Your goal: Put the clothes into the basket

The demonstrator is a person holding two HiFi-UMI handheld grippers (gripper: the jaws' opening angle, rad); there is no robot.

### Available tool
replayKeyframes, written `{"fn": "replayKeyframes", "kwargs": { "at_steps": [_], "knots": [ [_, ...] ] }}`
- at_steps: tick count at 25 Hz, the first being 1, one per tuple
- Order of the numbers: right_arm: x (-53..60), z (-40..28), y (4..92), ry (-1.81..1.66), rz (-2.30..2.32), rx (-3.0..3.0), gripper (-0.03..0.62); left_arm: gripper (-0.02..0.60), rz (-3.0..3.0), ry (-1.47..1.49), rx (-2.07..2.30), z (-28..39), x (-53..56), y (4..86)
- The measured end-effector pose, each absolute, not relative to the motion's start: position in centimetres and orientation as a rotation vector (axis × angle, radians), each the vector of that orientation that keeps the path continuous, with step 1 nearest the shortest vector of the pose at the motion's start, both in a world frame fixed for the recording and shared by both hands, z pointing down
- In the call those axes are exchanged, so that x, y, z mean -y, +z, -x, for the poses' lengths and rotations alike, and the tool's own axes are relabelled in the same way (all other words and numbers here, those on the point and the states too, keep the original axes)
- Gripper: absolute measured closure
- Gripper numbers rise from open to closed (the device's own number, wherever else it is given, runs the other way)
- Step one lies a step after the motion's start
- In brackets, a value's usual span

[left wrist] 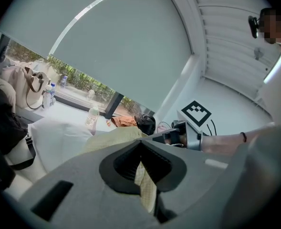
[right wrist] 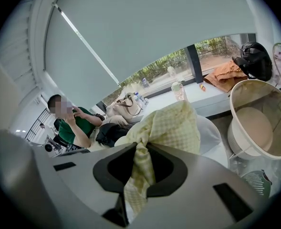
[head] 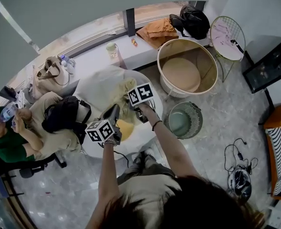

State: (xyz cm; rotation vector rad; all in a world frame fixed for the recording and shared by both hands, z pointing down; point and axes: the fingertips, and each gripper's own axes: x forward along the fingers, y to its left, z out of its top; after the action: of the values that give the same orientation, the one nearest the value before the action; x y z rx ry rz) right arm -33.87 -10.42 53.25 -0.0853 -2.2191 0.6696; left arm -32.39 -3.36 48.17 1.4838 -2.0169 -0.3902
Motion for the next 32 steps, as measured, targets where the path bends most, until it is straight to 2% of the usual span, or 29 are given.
{"fn": "replayKeyframes", "kwargs": {
  "at_steps": [11,32],
  "knots": [
    [11.4,32.5,51.4,0.704,0.016,2.272,0.543,0.571,-1.565,-0.397,1.989,31.3,4.3,46.5],
    [17.1,23.3,51.0,0.819,-0.316,2.316,0.543,0.571,-1.83,-0.291,1.752,23.7,9.1,46.4]
  ]
}}
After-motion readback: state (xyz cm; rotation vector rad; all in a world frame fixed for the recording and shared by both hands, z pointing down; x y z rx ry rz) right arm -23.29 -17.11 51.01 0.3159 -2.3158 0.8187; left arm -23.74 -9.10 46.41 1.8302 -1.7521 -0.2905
